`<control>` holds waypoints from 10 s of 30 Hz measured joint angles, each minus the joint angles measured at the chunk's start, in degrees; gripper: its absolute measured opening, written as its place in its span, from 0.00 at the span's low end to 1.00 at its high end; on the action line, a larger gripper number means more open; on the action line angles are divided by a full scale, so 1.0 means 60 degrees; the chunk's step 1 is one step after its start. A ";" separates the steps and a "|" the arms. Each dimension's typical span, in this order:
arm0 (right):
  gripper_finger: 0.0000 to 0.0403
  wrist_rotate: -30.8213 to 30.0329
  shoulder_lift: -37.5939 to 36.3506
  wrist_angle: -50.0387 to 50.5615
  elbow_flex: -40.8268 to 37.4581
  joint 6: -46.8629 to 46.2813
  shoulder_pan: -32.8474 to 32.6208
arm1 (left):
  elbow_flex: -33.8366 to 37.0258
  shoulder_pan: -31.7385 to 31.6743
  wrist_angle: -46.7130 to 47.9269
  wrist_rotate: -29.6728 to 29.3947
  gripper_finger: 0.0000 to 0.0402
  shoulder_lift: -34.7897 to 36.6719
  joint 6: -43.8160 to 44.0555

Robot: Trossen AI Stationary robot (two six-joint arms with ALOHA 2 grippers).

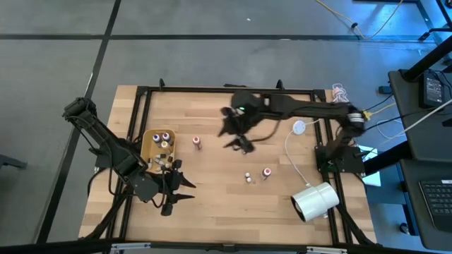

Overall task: Pick & Place food coloring
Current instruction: Put the large orange food coloring bottle into the yellow bin, then put the large pink food coloring bottle into the yellow bin

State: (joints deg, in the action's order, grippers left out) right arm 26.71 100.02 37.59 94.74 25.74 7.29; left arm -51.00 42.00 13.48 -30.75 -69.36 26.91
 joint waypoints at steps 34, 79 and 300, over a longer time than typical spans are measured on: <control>0.55 -0.6118 -0.9562 -0.6571 -1.1486 -0.2961 -0.1945 | 0.0000 -0.3772 -0.1592 0.0438 0.42 0.0000 -0.1336; 0.55 -0.6118 -0.9554 -0.6287 -1.1486 -0.2721 -0.1942 | -0.3887 -0.8899 0.7996 0.4552 0.75 -0.4365 0.1580; 0.30 -0.4380 -0.4039 -0.5194 -0.6327 -0.2019 -0.2119 | 0.2412 -0.2858 -0.5591 0.2961 0.32 0.0118 -0.1865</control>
State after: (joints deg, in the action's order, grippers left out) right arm 0.43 75.79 6.43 56.78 13.62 -5.42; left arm -36.53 24.85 -20.07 -12.99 -68.65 15.73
